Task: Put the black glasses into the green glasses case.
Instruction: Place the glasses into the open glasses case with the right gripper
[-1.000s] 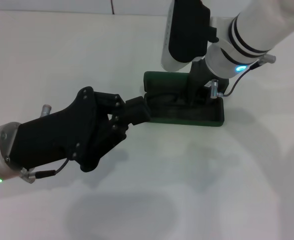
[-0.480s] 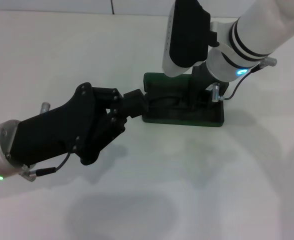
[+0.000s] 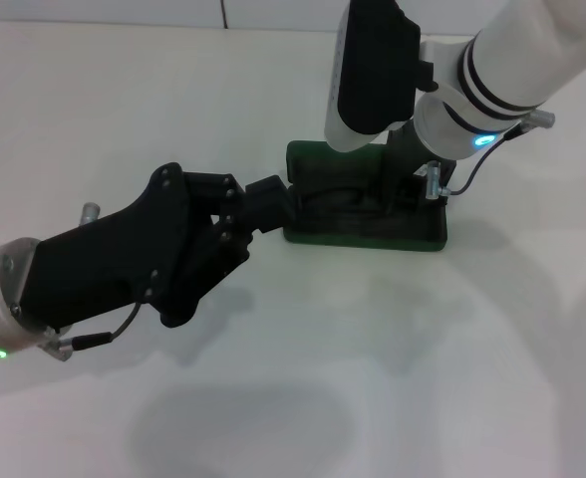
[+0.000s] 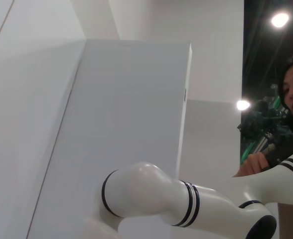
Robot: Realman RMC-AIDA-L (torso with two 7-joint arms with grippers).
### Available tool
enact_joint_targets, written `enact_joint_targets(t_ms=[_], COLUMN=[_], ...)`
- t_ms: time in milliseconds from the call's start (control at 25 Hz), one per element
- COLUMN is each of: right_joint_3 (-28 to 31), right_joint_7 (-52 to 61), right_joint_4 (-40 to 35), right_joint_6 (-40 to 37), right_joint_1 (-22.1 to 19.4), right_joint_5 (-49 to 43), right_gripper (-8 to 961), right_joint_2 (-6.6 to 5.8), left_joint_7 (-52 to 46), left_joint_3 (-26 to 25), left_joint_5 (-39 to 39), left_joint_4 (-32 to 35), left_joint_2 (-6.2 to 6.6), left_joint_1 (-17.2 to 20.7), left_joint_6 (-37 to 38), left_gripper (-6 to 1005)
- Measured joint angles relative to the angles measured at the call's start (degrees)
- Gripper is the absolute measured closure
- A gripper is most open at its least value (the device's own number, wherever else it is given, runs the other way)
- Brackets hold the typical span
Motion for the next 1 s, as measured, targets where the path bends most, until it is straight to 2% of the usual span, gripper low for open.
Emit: enact_joint_targets(t_ms=[1000], right_joint_3=[-0.6], right_joint_7=[0.4], right_joint_4=[-0.3], right_joint_6=[0.1], right_joint_1=[-0.2], right_joint_5=[-0.7], right_gripper=[901], right_joint_2=[0.00], left_joint_7=[0.0], left_joint_3=[0.0], left_joint_5=[0.2], left_joint_4=[-0.1], left_joint_2=[-0.17], left_joint_1=[0.5], left_joint_6=[0.0], left_gripper=[955])
